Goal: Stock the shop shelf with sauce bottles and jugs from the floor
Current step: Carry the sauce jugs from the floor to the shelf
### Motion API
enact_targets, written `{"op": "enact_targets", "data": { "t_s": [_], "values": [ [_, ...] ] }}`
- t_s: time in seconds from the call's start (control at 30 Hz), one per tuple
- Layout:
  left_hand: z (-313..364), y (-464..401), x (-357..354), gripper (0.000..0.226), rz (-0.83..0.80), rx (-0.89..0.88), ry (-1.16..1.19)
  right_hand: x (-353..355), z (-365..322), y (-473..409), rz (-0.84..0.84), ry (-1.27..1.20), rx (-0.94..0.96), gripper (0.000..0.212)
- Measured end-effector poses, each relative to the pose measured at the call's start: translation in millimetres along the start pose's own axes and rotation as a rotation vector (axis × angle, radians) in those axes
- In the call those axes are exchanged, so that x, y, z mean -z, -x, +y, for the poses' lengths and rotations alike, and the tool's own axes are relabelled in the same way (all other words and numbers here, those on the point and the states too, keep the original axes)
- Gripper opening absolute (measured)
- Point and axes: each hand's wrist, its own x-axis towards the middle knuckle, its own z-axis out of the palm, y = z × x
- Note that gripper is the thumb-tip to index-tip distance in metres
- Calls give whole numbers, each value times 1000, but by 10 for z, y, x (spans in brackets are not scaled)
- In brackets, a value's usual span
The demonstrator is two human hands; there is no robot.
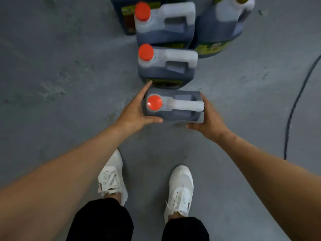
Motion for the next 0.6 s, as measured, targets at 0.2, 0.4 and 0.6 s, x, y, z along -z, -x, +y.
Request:
{"op": "enact_targets", "data": {
  "t_s": [0.2,0.4,0.6],
  "values": [
    [-182,-160,24,132,-44,-77,-50,-250,59,-237,0,-18,-54,69],
    [-254,-216,66,123,-47,-115,-124,-362,115,-380,-29,-195,-114,62],
    [-221,-241,81,110,-13,-112,-101,-277,52,-361,-72,-302,-135,62]
  ]
}}
